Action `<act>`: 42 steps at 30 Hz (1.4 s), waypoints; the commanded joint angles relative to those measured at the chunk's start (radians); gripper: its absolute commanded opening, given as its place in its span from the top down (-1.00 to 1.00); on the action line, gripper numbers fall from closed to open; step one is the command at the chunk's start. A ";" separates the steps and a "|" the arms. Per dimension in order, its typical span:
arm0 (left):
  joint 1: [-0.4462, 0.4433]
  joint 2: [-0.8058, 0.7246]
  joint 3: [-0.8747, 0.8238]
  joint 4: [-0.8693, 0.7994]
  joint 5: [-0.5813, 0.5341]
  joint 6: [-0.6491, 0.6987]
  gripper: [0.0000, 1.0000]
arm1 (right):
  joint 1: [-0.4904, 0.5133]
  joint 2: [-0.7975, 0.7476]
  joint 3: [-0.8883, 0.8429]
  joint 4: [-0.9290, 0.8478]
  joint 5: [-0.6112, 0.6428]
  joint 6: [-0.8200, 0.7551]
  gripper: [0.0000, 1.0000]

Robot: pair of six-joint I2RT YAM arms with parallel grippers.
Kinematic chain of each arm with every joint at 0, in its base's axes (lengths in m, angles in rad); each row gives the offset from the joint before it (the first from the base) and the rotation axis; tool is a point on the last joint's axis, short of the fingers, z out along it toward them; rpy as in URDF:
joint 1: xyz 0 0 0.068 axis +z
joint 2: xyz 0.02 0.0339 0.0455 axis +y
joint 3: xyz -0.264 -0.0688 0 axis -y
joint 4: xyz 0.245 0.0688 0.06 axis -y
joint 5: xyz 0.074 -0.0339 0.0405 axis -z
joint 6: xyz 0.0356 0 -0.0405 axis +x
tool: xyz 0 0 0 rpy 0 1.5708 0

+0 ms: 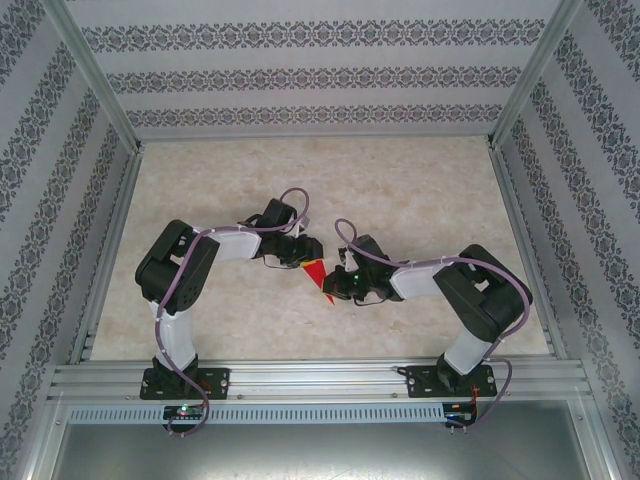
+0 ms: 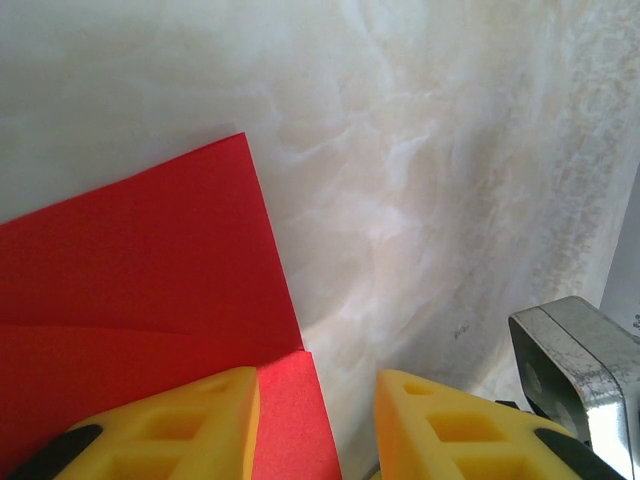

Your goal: Fold a paper plane with a square sheet of paper (pick it up from the middle)

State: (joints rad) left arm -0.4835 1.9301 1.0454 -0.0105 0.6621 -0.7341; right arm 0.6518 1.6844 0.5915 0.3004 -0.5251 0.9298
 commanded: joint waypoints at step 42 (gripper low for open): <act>-0.047 -0.154 0.119 -0.306 -0.260 0.132 0.05 | -0.030 -0.679 -0.205 -0.364 0.419 -0.080 0.22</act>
State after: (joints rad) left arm -0.5205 1.8278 1.1404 -0.2352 0.4683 -0.6388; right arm 0.6300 1.0111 0.3996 -0.0643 -0.1402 0.8387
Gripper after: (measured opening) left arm 0.470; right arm 0.387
